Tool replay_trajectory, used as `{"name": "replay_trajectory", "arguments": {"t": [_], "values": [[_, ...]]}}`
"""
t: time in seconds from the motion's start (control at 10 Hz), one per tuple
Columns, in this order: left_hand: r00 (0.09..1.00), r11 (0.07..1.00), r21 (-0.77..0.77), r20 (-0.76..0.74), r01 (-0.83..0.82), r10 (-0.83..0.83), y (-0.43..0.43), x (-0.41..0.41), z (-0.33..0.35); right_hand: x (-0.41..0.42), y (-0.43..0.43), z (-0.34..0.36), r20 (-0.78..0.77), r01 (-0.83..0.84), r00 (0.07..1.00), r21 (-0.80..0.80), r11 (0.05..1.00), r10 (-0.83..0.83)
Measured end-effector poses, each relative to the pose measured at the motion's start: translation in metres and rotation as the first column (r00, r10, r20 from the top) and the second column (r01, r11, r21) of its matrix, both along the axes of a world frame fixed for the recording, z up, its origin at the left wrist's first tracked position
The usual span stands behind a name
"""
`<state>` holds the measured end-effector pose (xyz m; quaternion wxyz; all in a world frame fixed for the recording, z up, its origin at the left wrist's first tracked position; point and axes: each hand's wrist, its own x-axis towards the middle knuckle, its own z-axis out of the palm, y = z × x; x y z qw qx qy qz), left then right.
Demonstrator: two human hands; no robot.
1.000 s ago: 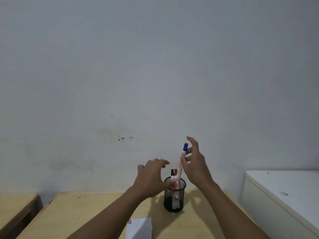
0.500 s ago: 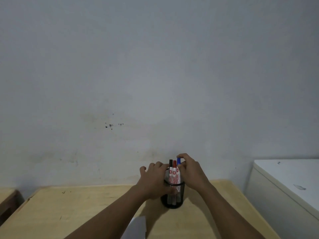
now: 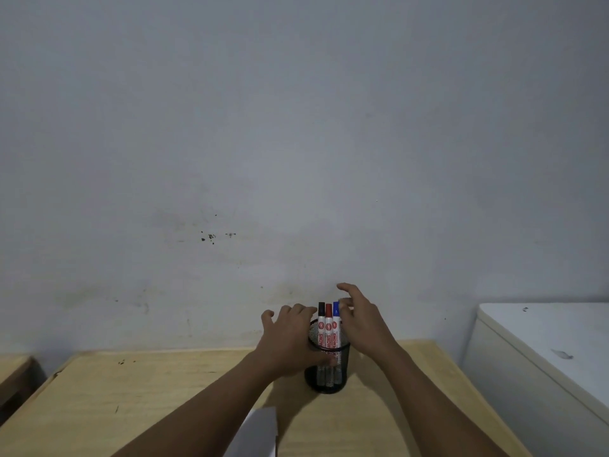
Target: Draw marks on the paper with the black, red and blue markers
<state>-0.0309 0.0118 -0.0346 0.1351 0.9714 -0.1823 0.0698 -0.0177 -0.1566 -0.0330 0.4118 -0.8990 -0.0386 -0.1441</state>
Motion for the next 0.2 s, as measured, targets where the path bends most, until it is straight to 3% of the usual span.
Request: {"name": "replay_trajectory", "arguments": {"t": [0.2], "values": [[0.99,0.999,-0.022,0.134,-0.046,0.049,0.023,-0.026,0.033,-0.027,0.013,0.027,0.036,0.015,0.999,-0.03,0.999,-0.014]]}}
